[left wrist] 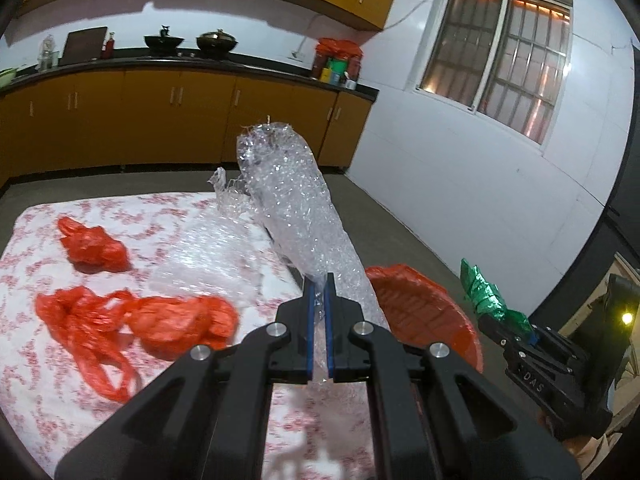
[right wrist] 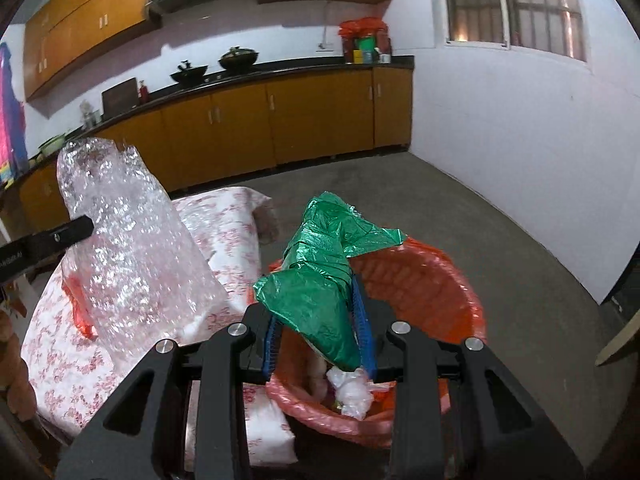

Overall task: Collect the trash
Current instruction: 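Carry the bubble wrap and green bag to the basket and release both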

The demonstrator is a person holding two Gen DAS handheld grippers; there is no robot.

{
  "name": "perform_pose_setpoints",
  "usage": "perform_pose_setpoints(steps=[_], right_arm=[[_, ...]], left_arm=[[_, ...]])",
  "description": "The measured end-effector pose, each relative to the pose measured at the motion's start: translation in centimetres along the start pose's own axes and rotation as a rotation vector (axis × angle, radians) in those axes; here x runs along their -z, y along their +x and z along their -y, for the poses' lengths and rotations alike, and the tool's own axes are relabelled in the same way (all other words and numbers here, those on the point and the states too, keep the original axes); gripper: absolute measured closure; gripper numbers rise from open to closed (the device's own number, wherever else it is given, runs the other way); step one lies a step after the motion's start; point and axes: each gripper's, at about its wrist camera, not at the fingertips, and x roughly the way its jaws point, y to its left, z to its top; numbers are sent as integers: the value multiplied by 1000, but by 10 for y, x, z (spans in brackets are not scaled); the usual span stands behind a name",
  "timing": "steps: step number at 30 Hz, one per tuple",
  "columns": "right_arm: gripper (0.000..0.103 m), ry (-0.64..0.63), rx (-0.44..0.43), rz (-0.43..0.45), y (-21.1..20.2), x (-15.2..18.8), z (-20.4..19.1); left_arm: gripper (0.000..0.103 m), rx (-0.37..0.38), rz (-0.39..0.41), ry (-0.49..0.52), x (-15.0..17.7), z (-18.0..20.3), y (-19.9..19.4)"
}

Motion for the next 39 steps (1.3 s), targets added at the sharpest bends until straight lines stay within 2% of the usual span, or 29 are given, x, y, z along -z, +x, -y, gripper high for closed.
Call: perform_pose_setpoints(steps=[19, 30, 32, 34, 36, 39], right_arm=[[70, 95, 50, -3, 13, -5, 48], [69, 125, 64, -21, 25, -4, 57], [62, 129, 68, -20, 26, -3, 57], [47, 131, 66, -17, 26, -1, 58], [40, 131, 71, -10, 25, 0, 60], [35, 140, 80, -6, 23, 2, 64]], left_arm=[[97, 107, -96, 48, 15, 58, 75], [96, 143, -158, 63, 27, 79, 109], [90, 146, -172, 58, 30, 79, 115], [76, 139, -182, 53, 33, 77, 118], [72, 127, -190, 45, 35, 71, 119], [68, 107, -189, 19, 34, 57, 115]])
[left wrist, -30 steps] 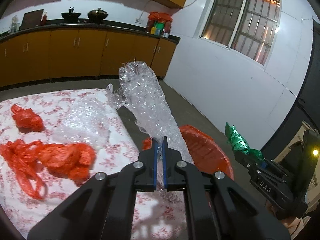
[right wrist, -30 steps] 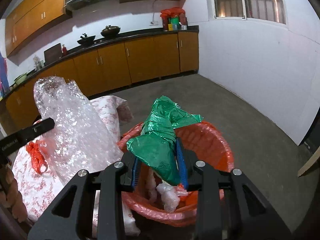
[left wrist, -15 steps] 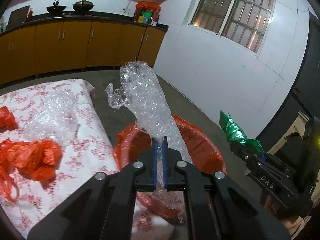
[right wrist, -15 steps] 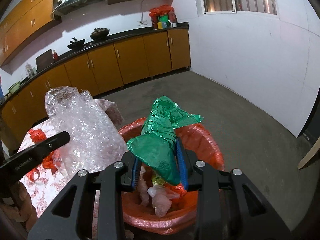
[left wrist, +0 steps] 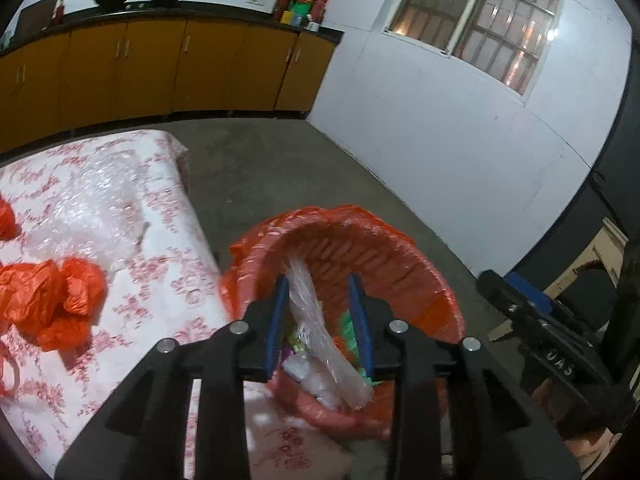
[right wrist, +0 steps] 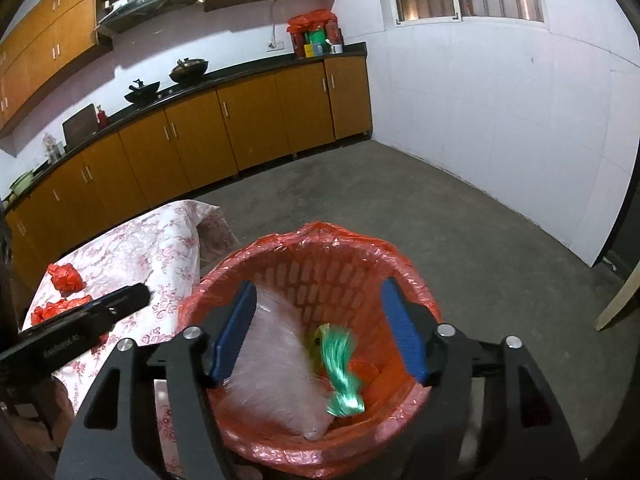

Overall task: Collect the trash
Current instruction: 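Carry the bubble wrap and green bag to the basket and release both, then move both tools back over the orange-red bags on the table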

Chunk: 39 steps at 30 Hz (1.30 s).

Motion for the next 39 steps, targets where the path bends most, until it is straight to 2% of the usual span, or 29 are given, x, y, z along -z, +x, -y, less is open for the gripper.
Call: perform_pose_setpoints(steps=[4, 9, 16, 22, 28, 32, 39], right_arm=[[26, 28, 2, -10, -1, -1, 5], [11, 9, 16, -13, -2, -1, -1], [6, -72, -20, -6, -2, 1, -32], [6, -118, -113, -39, 5, 7, -75], [6, -184, -198, -59, 13, 12, -124], [6, -230, -243, -64, 15, 17, -155], [6, -297, -321, -87, 26, 28, -208]], left_arm=[[52, -74, 37, -11, 3, -19, -17], [41, -171, 69, -2, 11, -40, -39], [29, -303, 102, -35, 25, -80, -76], [23, -413, 136, -101, 39, -122, -111], [21, -536, 165, -178, 56, -173, -147], [20, -597, 177, -230, 66, -203, -169], [20, -660, 198, -294, 76, -237, -195]])
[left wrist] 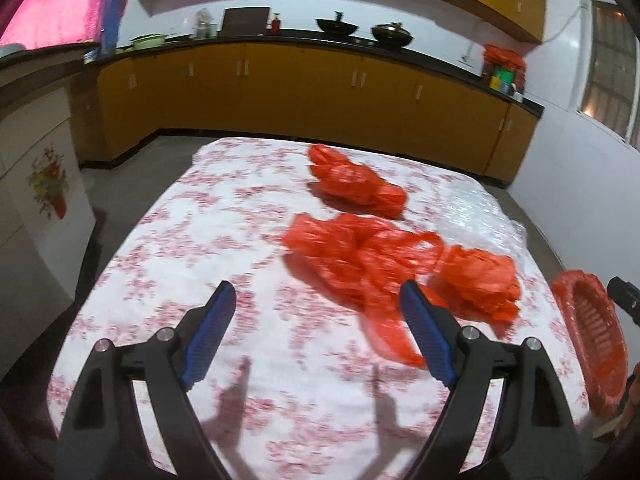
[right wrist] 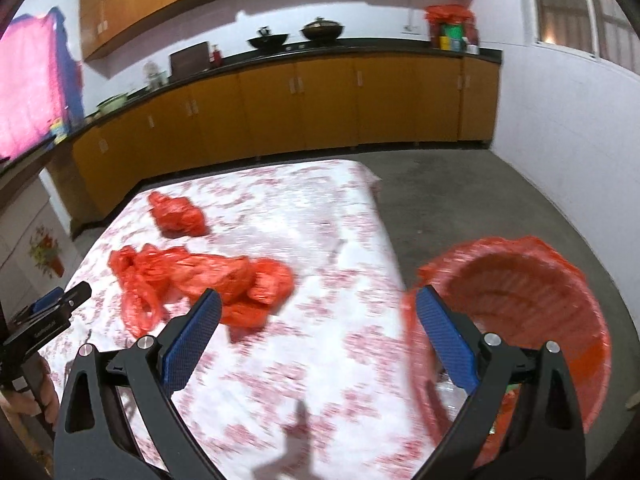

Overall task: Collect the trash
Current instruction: 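Move both tools back over the orange-red bags on the table, then grasp a large orange-red bag with the right tool while the left tool grasps another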

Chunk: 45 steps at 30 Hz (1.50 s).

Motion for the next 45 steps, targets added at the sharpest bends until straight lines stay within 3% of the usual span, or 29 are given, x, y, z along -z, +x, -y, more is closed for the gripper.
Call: perform_pose_setpoints(steps=[12, 26, 31, 37, 45], right_arm=[[6, -116, -68, -37, 55, -1, -64], [6, -241, -28, -131, 108, 9, -89], [30, -246, -36, -219, 125, 11, -90], [52, -171, -55, -213, 122, 9, -75], [59, -116, -97, -187, 99, 9, -60]], left_arm=[[20, -48, 15, -40, -4, -35, 4], [20, -73, 1, -108, -7, -68, 12], [20, -64, -6, -110, -8, -68, 17], [19, -39, -20, -108, -11, -59, 23], [16, 36, -46, -71, -20, -31, 36]])
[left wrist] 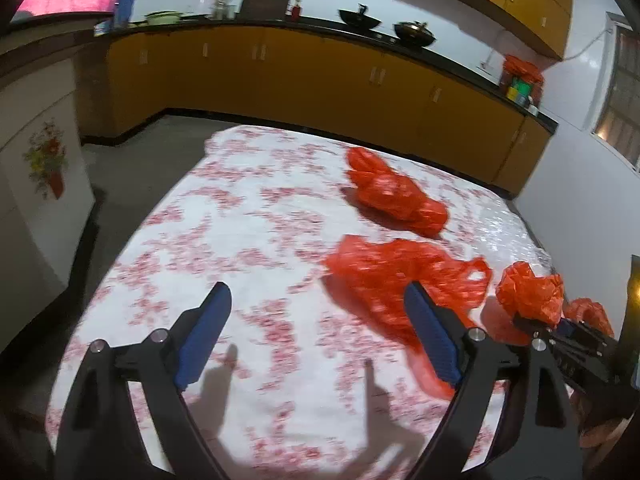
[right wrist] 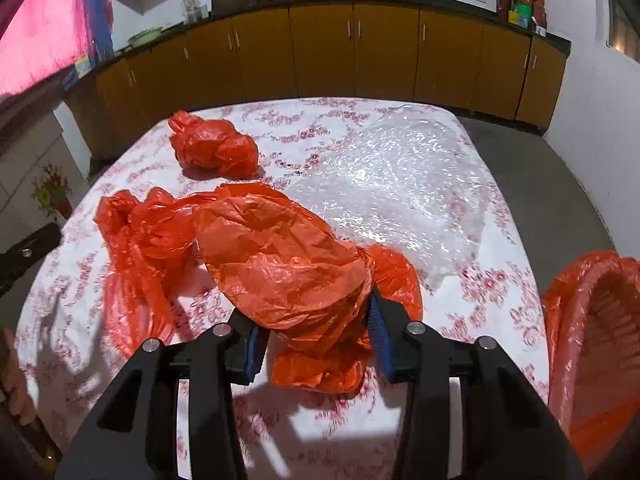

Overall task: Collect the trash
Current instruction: 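Grasp a large orange-red bag with the right tool while the left tool grasps another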

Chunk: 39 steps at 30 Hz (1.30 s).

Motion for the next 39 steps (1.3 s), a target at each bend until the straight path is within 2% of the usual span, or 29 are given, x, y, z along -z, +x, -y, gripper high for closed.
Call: perform_pose_setpoints(steps=[5, 12, 15, 18, 22, 25, 34, 39], right_arm=[[59, 17, -7, 20, -19, 6, 8], [59, 33, 12, 27, -39, 17, 24], [59, 41, 23, 25, -43, 21, 31], [59, 49, 31, 22, -44, 22, 35], [59, 52, 32, 24, -48, 25, 38], [59, 52, 33, 30, -53, 26, 40], [59, 80, 39, 75, -76, 28, 47], [59, 102, 40, 89, -89, 34, 52]], left_arm=[[14, 57, -53, 20, -6, 27, 19], [14, 5, -144, 58, -11, 57, 60], [15, 8, -178, 53, -9, 62, 71], [28, 28, -199, 47, -3, 67, 78], [53, 63, -199, 37, 0, 72, 78], [62, 64, -180, 57, 0, 76, 72], [74, 73, -112, 125, -2, 85, 38], [75, 103, -87, 169, 1, 94, 15]])
